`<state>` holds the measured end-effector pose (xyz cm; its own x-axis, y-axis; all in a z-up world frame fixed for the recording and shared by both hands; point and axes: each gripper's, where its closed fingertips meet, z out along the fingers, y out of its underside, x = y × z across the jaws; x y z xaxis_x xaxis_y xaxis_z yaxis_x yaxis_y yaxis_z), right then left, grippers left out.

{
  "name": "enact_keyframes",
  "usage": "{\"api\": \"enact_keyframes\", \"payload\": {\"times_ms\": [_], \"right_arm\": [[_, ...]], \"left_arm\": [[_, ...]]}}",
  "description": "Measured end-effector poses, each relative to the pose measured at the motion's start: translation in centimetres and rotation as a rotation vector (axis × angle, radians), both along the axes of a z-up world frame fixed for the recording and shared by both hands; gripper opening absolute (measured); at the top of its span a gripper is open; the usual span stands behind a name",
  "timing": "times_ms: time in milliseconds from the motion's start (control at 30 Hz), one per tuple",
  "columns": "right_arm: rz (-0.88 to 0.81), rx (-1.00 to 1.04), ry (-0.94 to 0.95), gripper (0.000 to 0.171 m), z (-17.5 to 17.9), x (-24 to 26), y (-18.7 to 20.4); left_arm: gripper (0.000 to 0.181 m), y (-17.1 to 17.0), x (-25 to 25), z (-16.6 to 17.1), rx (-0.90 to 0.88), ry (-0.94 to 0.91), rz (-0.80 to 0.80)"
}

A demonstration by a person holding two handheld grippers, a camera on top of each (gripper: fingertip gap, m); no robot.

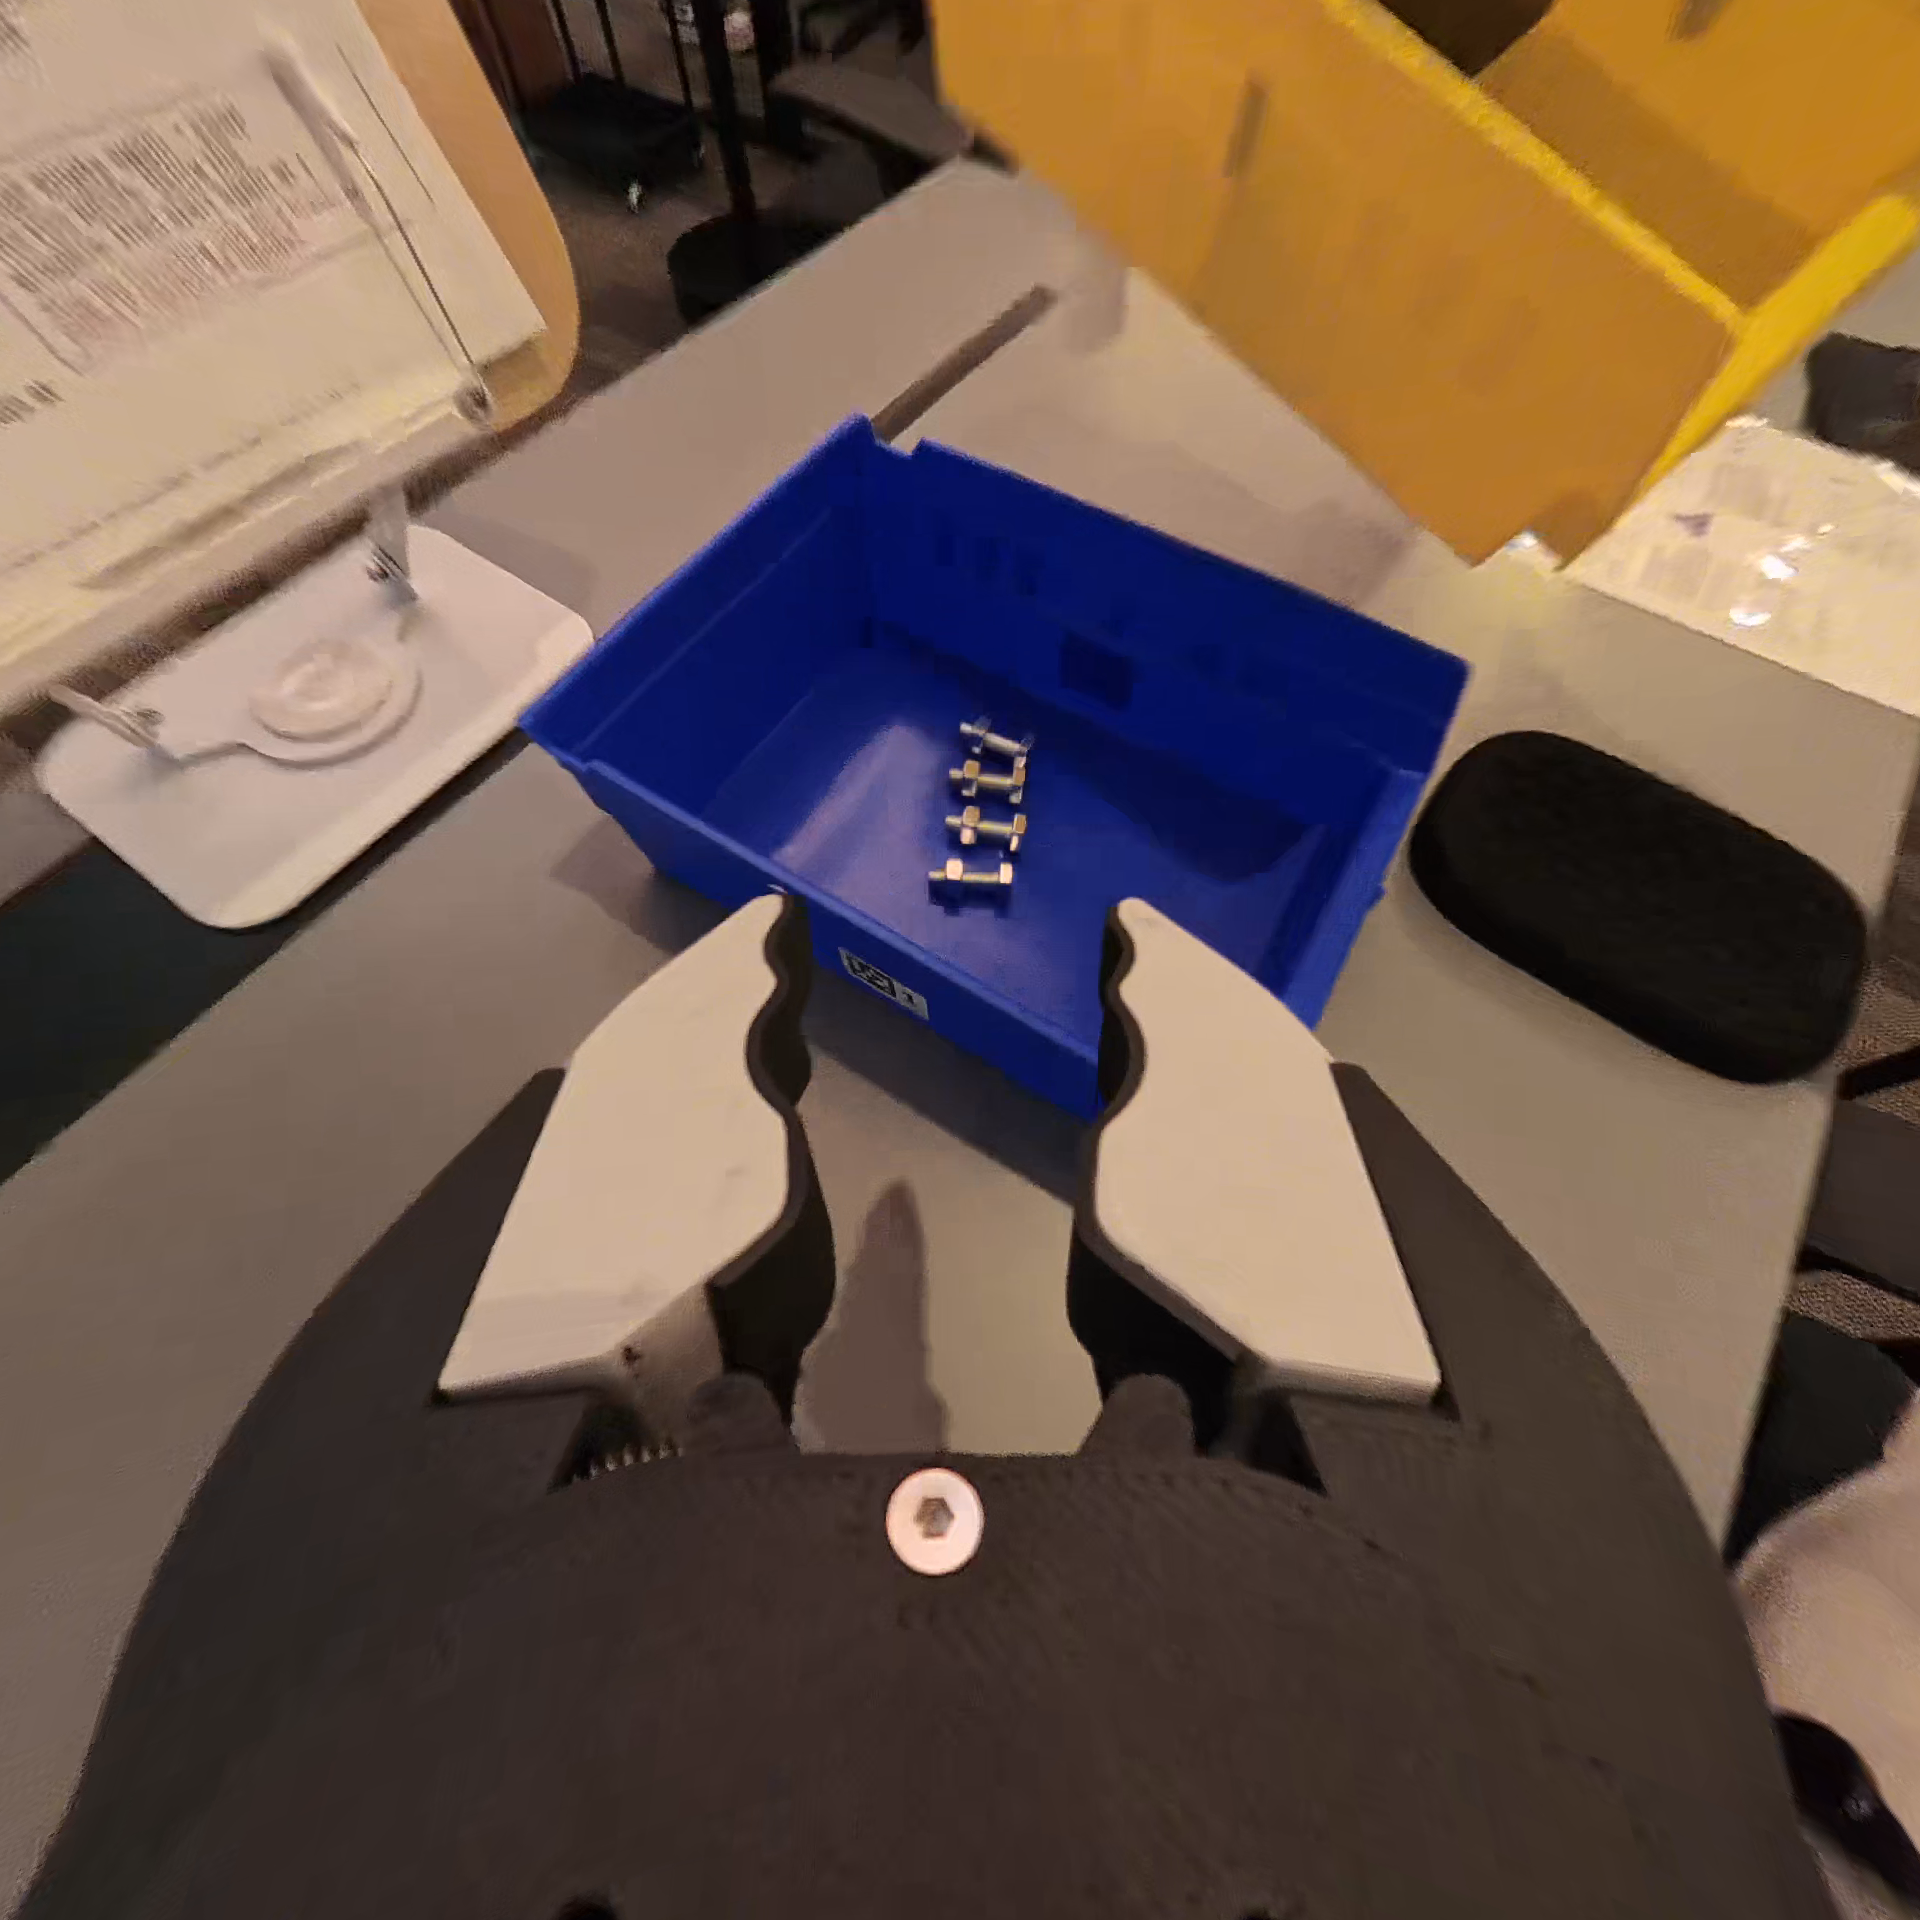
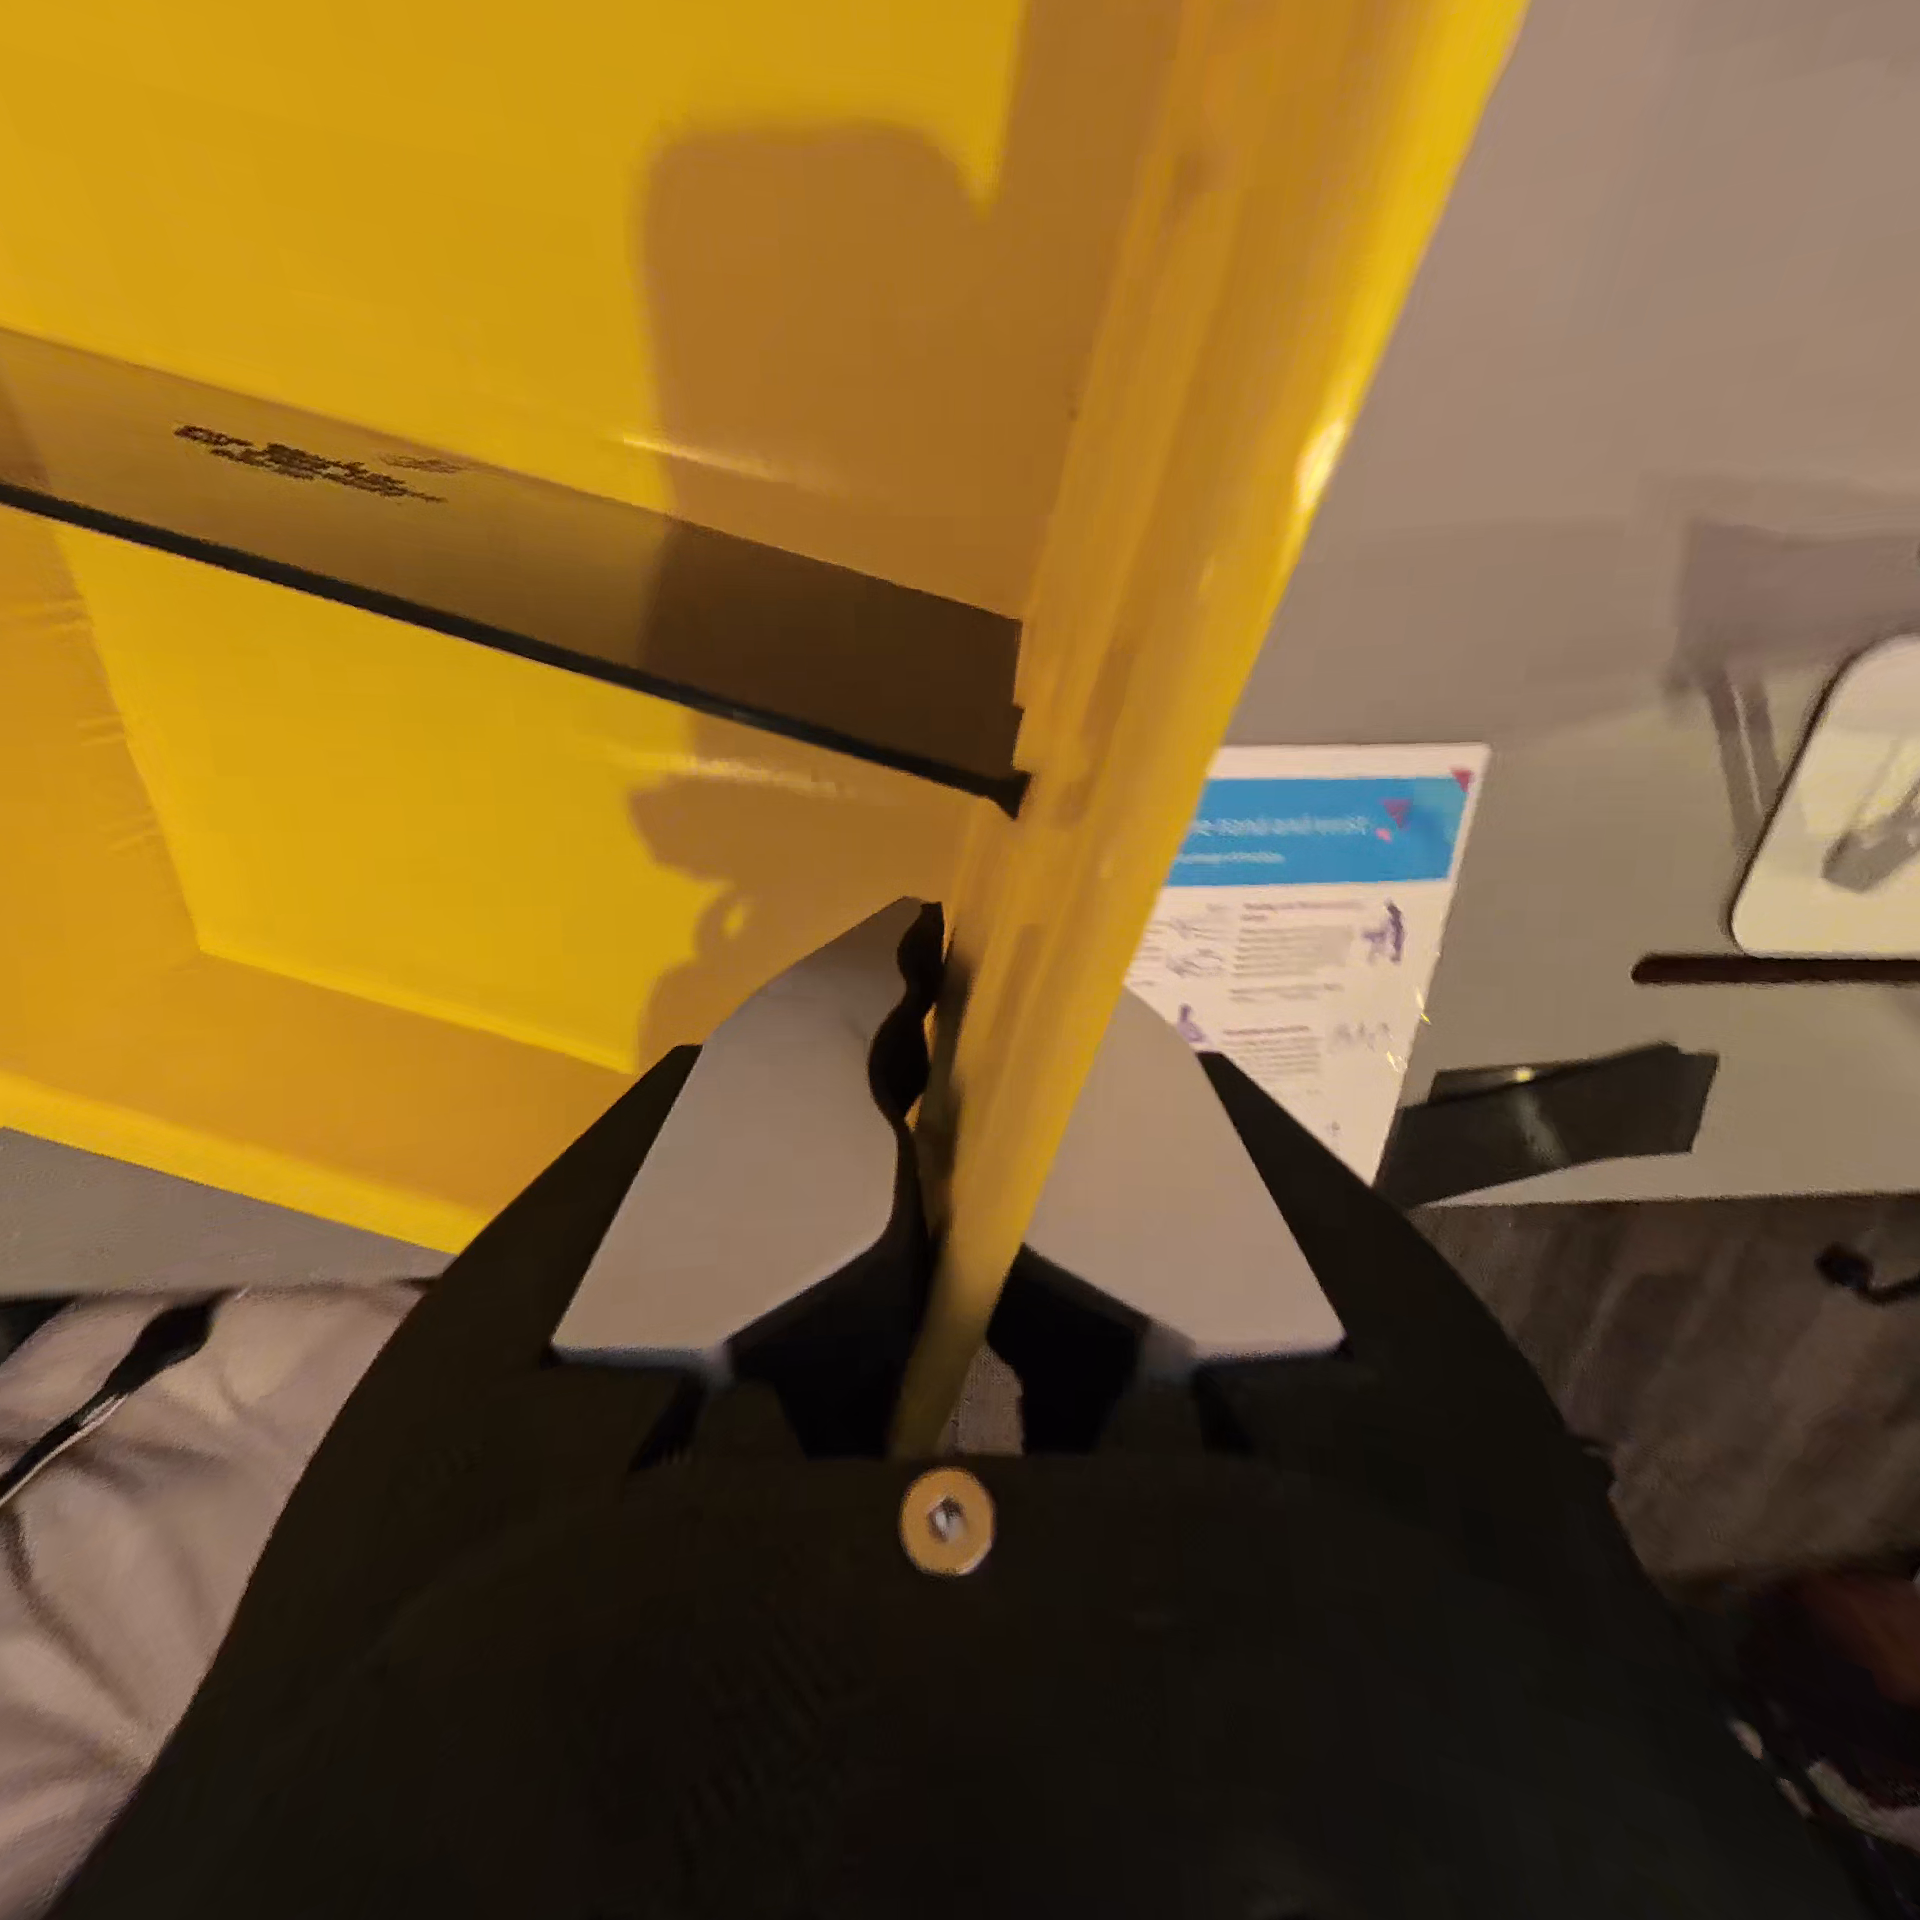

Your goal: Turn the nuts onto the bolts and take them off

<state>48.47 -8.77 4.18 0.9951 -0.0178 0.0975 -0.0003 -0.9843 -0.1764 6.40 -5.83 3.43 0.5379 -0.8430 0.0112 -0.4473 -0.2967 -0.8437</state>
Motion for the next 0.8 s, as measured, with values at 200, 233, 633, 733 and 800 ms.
{"api": "enact_keyframes", "payload": {"times_ms": [200, 233, 633, 733, 800], "right_arm": [[-0.111, -0.05, -0.06, 0.005, -5.5, 6.5, -3.6], [-0.107, -0.072, -0.066, 0.005, -6.5, 6.8, -4.0], [0.003, -0.204, 0.029, 0.005, -13.2, 2.6, -3.0], [0.029, -0.202, 0.064, 0.005, -14.0, 0.8, -2.3], [0.052, -0.197, 0.079, 0.005, -14.7, -0.3, -1.7]], "left_arm": [[0.074, 1.0, 3.7, -8.9, -0.325, 0.088, -0.021], [0.074, 1.2, 3.7, -9.8, -0.339, 0.11, -0.016], [0.019, 1.6, -2.1, -12.1, -0.509, 0.308, -0.095], [0.013, 3.3, -6.6, -12.0, -0.593, 0.292, -0.037], [0.01, 4.9, -9.8, -11.9, -0.632, 0.237, 0.046]]}}
